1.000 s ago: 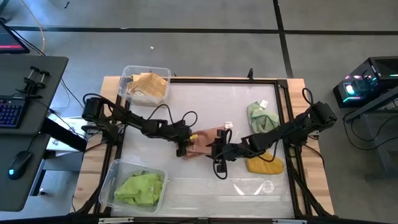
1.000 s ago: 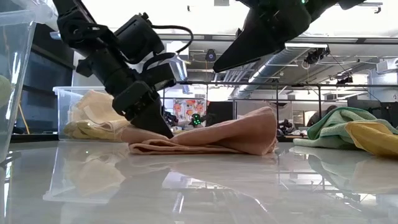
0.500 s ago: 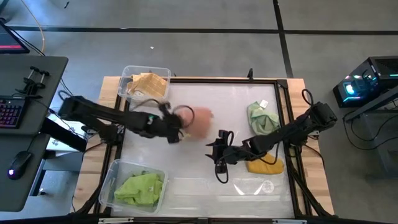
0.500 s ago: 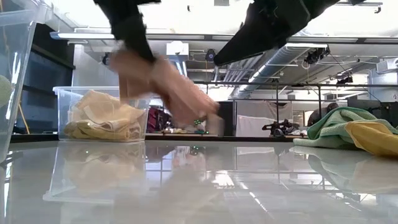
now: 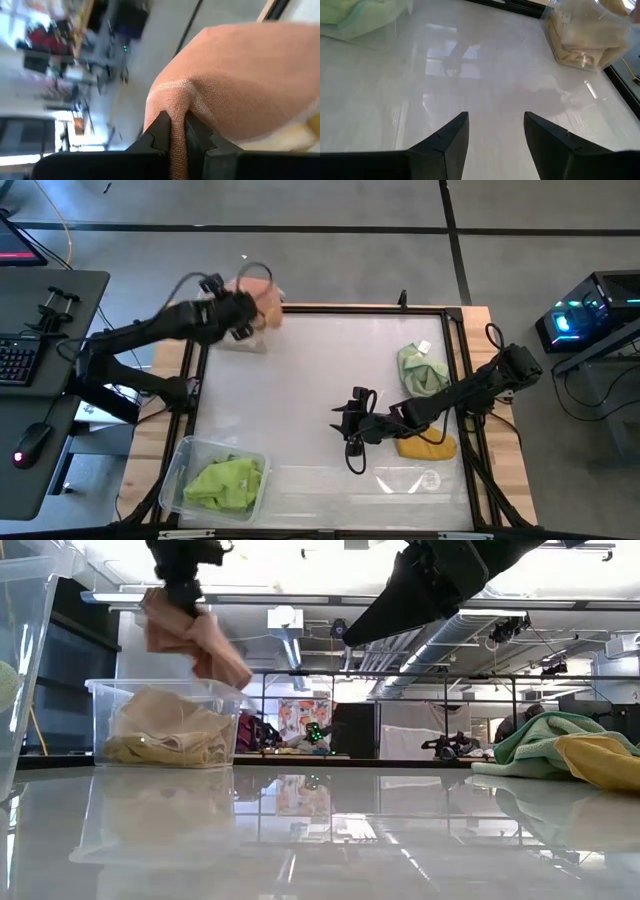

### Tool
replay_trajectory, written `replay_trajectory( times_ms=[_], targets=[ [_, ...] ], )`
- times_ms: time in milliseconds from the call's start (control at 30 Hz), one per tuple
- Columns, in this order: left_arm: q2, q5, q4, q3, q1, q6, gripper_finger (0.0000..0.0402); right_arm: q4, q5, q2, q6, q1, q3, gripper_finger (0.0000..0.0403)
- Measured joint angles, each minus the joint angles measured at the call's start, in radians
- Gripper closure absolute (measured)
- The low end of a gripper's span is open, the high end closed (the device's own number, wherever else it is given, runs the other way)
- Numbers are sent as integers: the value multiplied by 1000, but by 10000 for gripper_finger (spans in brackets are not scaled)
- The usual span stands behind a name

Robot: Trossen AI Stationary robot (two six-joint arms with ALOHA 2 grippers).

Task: Sort towels by color in basket
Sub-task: Put the brown towel into the top transparent bin

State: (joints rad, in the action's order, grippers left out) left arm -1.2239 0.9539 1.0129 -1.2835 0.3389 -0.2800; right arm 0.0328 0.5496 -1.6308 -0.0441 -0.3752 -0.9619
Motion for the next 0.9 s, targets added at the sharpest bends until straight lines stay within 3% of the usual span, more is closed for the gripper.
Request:
replay_trajectory(
  times_ms=[167, 300, 433, 533, 733, 800, 900],
  targets=[
    [-9, -210, 46, 19, 218, -88, 387, -12, 0, 0, 2, 0, 0, 217],
    [-37, -234, 27, 81, 348, -154, 377, -15, 0, 0, 3, 0, 0, 217],
    [-57, -331, -21, 143, 429, -226, 333, -17, 0, 0, 0, 0, 0, 217],
    [-72, -307, -44, 149, 460, -219, 286, -17, 0, 0, 0, 0, 0, 217],
    [-67, -88, -11, 115, 467, -156, 224, -17, 0, 0, 0, 0, 0, 217],
    [-65, -103, -3, 84, 463, -127, 219, -17, 0, 0, 0, 1, 0, 217],
    [-66, -266, 0, 57, 461, -119, 223, -17, 0, 0, 0, 4, 0, 217]
  ],
)
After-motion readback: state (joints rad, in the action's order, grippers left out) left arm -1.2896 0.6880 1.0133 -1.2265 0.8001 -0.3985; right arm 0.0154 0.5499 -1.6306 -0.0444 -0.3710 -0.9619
